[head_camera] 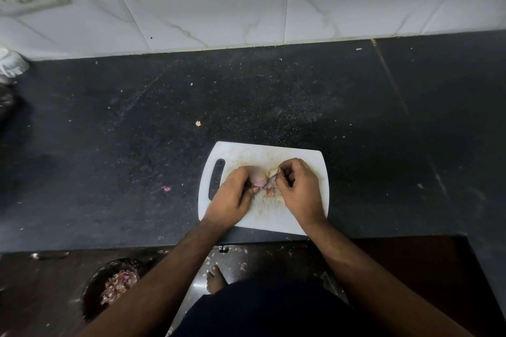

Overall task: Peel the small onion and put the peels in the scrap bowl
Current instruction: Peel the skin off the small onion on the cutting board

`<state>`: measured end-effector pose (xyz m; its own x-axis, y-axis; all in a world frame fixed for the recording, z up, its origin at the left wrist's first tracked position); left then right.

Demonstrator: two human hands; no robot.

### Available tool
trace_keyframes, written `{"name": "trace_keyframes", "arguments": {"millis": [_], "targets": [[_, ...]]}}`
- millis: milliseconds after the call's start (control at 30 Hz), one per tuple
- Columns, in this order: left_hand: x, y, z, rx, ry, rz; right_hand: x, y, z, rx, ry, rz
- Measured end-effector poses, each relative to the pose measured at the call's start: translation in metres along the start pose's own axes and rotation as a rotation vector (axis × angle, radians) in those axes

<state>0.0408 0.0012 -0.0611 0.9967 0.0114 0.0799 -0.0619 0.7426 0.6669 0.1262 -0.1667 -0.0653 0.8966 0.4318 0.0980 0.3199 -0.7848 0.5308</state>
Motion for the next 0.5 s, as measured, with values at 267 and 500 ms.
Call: {"name": "trace_keyframes", "arguments": {"millis": [267,500], "targets": [[0.001,-0.002,-0.004,-0.003,-0.005,0.002,-0.001,-0.003,-0.005,-0.103,0.122,-0.137],[0.001,-0.002,-0.002,0.02,-0.03,-0.004,0.002,-0.008,-0.004,-0.26,0.17,-0.213]]}}
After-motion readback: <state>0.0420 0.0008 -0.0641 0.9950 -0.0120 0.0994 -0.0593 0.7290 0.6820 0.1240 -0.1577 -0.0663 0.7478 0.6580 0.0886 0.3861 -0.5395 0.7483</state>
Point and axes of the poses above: each hand's wrist, its own x-axis towards the middle knuckle, its own y-axis out of the back of the hand, z = x × y, the point moved 2 cm from there along x, towards the middle knuckle, and after that the axes turned 7 degrees about -z, right-handed, at the moved point
